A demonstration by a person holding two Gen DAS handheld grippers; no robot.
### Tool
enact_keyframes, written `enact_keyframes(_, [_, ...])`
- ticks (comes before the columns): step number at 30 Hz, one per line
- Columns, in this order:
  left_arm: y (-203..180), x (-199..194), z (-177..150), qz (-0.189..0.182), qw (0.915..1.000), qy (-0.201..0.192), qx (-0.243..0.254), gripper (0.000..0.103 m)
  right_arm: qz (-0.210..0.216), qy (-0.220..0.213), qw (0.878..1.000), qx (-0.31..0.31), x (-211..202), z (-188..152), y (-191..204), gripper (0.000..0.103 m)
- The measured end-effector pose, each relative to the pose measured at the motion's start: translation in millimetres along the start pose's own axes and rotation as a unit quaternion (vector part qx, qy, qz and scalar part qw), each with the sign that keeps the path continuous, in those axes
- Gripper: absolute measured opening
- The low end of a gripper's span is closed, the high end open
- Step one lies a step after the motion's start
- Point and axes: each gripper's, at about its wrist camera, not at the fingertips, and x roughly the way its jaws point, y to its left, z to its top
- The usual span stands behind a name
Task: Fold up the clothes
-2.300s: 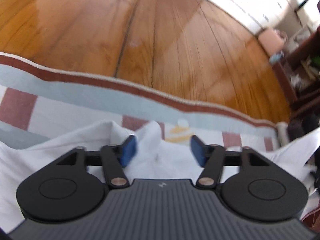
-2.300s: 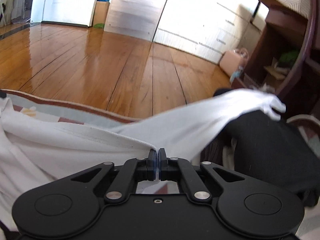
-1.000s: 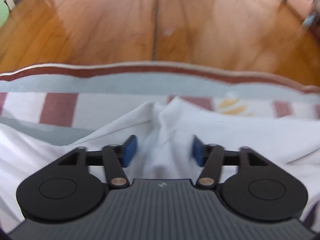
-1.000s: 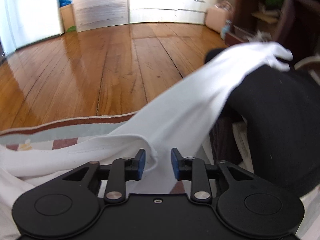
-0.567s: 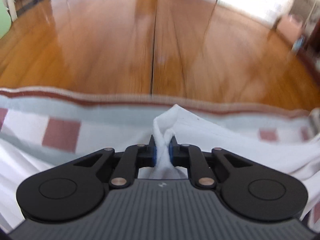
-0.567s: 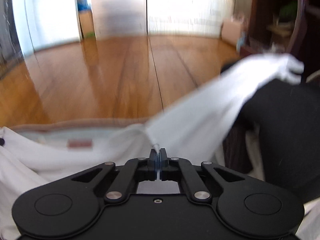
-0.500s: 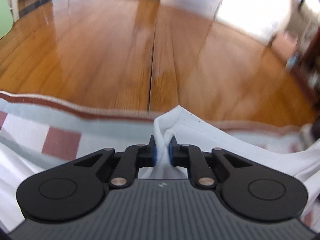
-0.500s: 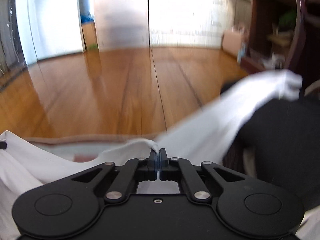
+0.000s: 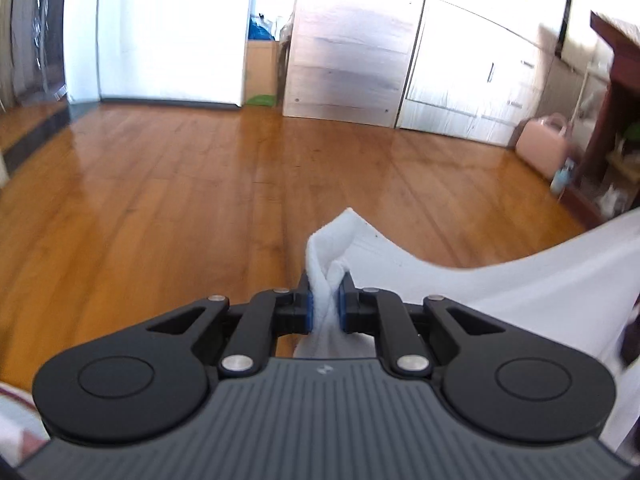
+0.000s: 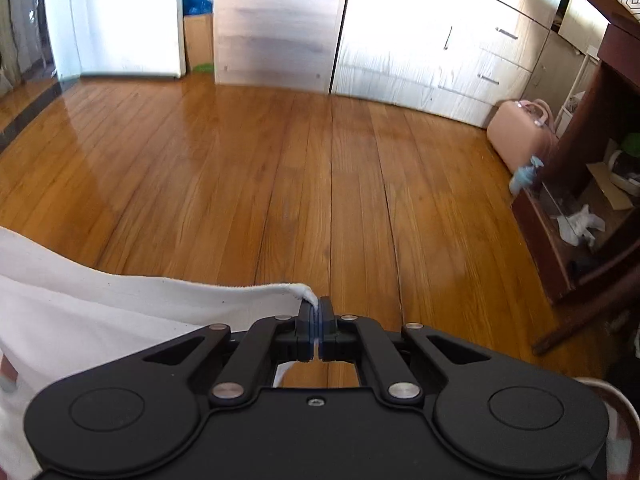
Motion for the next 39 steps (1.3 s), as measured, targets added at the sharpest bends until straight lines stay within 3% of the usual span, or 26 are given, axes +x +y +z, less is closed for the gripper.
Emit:
enact_keyframes(5, [28,60,31,0.010,0.9997,0.012,-0.017,0.011,0.027,-0.015,0.998,0.057,66,5,-18,0.002])
enact_keyframes(8, [44,83,32,0.005,0.9994,0.035,-0.003,0.011,0.028,0.005,0.997,0.076,110,17,-15,0.002])
enact_keyframes(11, [58,107,25,0.005,0.9977,0.067,-0.003,0.011,0.009,0.047,0.998,0.041,147,32,3,0.002])
enact_keyframes(15, [69,141,10,0.027,0.9936,0.110,-0.003,0.011,0.017,0.045,0.999,0.024,188,52,27,0.002])
enact_keyframes(19, [87,178,0,0.031,0.9872,0.151,-0.043,0.011,0.033,0.055,0.997,0.037,239,66,48,0.002])
enact_keyframes(22, [104,208,-4,0.039,0.9800,0.177,-0.082,0.014,-0.007,0.073,0.997,0.002,280,67,72,0.002])
enact_keyframes(26, [114,226,-4,0.044,0.9809,0.170,-0.085,0.016,-0.035,0.074,0.996,-0.016,325,62,84,0.002])
enact_keyframes(31, [122,216,0,0.024,0.9881,0.127,-0.084,0.023,-0.051,0.041,0.998,0.019,349,56,66,0.014])
enact_keyframes(33, [123,212,4,0.017,0.9895,0.120,-0.080,0.023,-0.029,0.018,0.998,0.061,348,57,49,0.017])
enact_keyframes(35, [117,207,7,-0.002,0.9907,0.122,-0.061,0.024,0.021,0.023,0.993,0.117,348,60,29,0.021])
enact_keyframes(37, [102,207,5,-0.012,0.9898,0.140,-0.024,0.033,0.095,0.056,0.982,0.154,353,59,13,0.024])
enact_keyframes(39, [83,212,-4,-0.011,0.9863,0.164,0.008,0.046,0.139,0.079,0.974,0.160,356,53,7,0.026])
